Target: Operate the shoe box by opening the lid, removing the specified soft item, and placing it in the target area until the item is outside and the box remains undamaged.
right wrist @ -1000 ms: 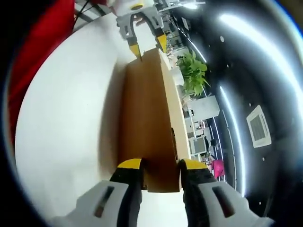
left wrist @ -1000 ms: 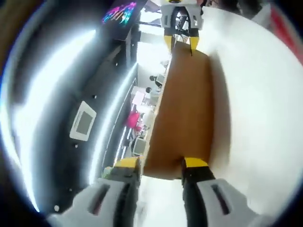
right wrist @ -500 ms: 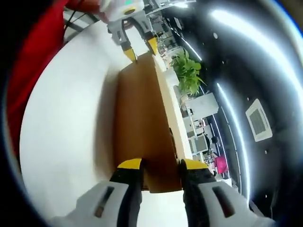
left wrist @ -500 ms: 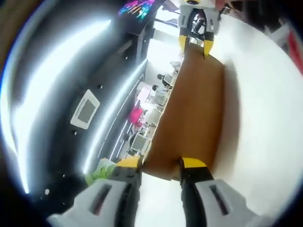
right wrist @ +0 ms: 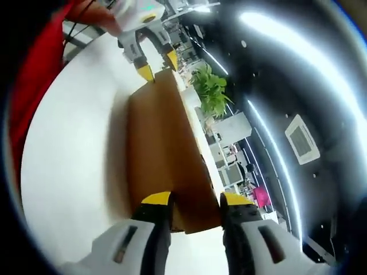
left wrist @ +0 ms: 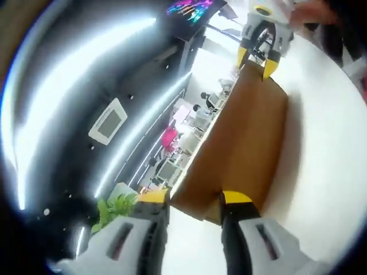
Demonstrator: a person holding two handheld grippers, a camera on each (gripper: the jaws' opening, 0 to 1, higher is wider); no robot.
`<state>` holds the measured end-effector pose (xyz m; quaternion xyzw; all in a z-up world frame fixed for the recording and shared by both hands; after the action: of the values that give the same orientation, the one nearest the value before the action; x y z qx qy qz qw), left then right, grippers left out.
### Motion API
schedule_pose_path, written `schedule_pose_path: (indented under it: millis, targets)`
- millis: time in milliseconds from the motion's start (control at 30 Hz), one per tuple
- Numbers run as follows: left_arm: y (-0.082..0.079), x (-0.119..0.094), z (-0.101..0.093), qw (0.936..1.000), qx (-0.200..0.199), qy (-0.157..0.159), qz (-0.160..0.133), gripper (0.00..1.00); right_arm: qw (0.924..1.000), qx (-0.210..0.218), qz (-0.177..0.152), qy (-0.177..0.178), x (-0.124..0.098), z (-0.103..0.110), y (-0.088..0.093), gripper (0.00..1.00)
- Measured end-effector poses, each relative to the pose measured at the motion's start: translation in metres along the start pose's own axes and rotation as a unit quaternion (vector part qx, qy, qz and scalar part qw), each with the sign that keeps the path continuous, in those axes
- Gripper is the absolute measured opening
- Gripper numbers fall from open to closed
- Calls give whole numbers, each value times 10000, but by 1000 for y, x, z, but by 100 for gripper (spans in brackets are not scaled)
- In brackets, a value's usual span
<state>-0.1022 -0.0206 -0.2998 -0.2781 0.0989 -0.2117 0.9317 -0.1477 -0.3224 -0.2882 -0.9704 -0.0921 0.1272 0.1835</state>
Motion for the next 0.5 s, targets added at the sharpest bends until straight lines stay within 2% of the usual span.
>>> schedule_pose_path:
  millis: [100,300,400,467,500]
  targets:
    - [1,-1,0,9997,-186,-154,-60,35,9996,239,13,169,-2,-1,-1,33]
    - [1,-1,-1,9994,-280,-196,-33,36,9984,381,105,415,-3,4,-2,33]
    - [0,-1,0,9992,-318,-249,-66,36,9969,597,113,504,-4,4,-2,34]
    - [0,-2,2,9984,-434,-343,-88,37,9954,742,119,589,-5,3,-2,35]
    - [1,-2,3,9972,-642,-361,-94,37,9949,778,141,631,-5,4,-3,35]
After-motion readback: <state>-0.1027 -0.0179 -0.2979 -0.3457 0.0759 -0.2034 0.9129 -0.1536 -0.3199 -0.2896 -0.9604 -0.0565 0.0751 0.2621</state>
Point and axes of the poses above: the point that each gripper's makers call its tool centre point, and the gripper's own axes: x roughly forward along the fingers, z roughly to its left, y roughly out of its underside, the point moved 10 cm from there along -x, roughly backward along the fingers, and after that the axes turned 3 degrees about z, right-handed, at the moved point
